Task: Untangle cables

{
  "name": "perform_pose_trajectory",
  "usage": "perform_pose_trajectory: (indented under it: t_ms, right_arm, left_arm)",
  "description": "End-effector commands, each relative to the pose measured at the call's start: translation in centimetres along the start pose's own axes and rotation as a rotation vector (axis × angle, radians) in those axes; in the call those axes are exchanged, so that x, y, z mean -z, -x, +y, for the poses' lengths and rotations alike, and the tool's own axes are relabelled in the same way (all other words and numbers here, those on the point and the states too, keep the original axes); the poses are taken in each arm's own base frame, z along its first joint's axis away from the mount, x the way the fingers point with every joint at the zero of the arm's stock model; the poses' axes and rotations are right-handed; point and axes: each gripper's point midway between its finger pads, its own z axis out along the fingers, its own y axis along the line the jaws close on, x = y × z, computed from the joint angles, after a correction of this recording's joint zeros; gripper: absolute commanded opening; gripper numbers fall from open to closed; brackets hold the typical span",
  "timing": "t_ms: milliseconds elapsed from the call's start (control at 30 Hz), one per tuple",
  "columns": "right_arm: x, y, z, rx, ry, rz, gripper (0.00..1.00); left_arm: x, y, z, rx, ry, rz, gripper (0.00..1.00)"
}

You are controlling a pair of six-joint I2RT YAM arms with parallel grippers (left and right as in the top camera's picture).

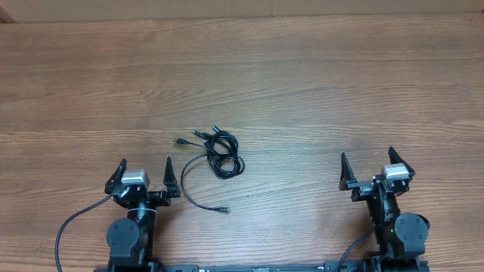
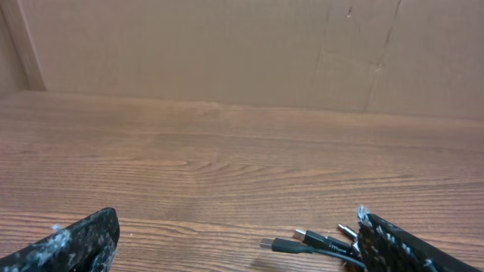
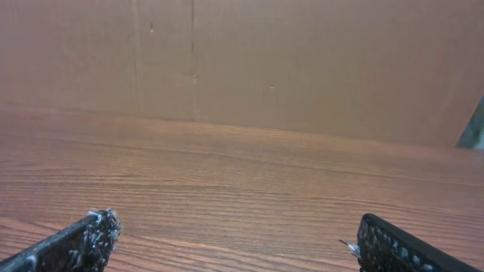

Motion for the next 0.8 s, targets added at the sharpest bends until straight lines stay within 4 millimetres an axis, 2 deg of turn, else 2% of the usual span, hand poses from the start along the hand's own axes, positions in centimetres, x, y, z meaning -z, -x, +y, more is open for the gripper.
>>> perform_pose_trajectory:
  t_ms: [0,300,400,500,767]
  right_arm:
    - [0.0,-0.2,-0.3,0.005,-0.014,-0.004,1.00]
    - [0.0,-0.2,-0.3,0.005,-0.014,-0.004,1.00]
    - [0.0,-0.2,-0.3,0.005,-0.014,-0.004,1.00]
    - [0.0,-0.2,-0.3,0.005,-0.014,-0.004,1.00]
    - [0.0,-0.2,-0.3,0.005,-0.014,-0.004,1.00]
  left_arm:
    - [0.0,0.0,0.0,-0.011,-0.004,-0.005,1.00]
    - [0.1,0.0,-1.7,-0.008,-0.103,-0.001,1.00]
    - [0.3,0.7,-2.2,-0.008,-0.129,-0.013,1.00]
    - [0.8,2.3,-2.3,-0.009,-0.128,-0.029,1.00]
    - [3.4,8.4,-1.7,-0.055,-0.078,-0.087,1.00]
